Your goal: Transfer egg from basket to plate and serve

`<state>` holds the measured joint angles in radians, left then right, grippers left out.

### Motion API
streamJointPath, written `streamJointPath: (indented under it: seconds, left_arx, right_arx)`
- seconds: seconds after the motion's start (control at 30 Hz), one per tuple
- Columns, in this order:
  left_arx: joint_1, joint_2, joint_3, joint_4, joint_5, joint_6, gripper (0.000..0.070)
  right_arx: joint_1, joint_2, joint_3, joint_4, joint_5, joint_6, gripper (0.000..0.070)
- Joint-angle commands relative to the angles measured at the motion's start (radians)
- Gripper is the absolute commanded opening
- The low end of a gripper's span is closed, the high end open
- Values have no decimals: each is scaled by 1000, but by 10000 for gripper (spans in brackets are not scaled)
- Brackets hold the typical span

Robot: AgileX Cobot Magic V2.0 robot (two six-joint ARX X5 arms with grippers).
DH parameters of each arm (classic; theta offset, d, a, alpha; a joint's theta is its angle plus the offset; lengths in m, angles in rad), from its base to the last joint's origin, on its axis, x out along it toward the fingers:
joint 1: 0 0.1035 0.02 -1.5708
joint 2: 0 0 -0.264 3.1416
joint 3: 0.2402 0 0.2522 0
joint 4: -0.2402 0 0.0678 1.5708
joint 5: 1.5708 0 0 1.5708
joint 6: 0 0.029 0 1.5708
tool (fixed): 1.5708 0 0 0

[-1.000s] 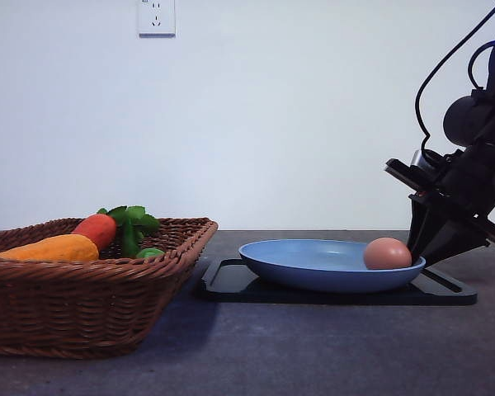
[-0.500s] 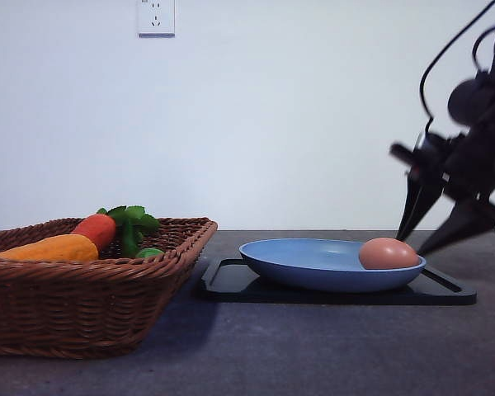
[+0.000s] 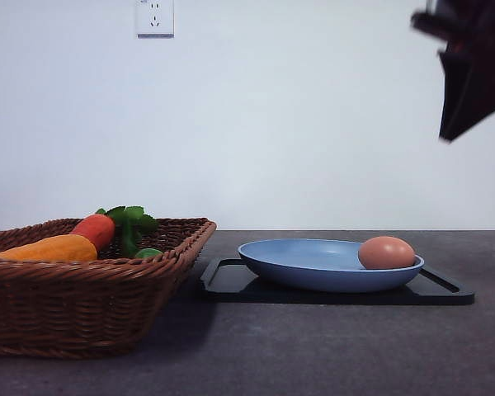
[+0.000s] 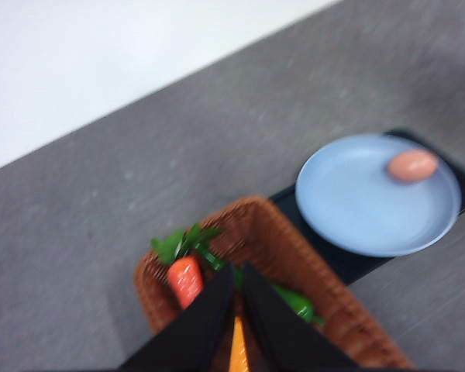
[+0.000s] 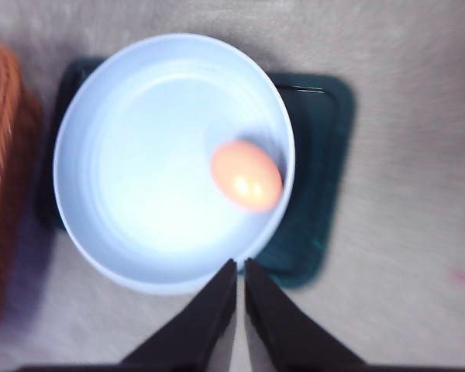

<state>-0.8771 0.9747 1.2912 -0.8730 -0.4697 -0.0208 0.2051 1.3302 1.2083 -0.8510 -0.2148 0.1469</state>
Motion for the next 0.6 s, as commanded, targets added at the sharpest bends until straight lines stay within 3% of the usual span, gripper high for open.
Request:
streamJointPath:
  seconds: [0.0, 0.27, 0.57]
  left_arx:
    - [20, 7, -7, 9, -10, 7, 0]
    - [142, -96, -262, 189, -9, -38, 0]
    - [169, -349, -609, 449, -9, -108, 0]
  right_arx:
    - [45, -35, -2, 2, 67, -24, 0]
    - [272, -265, -128, 115, 370, -24, 0]
    - [465, -505, -472, 505, 505, -24, 0]
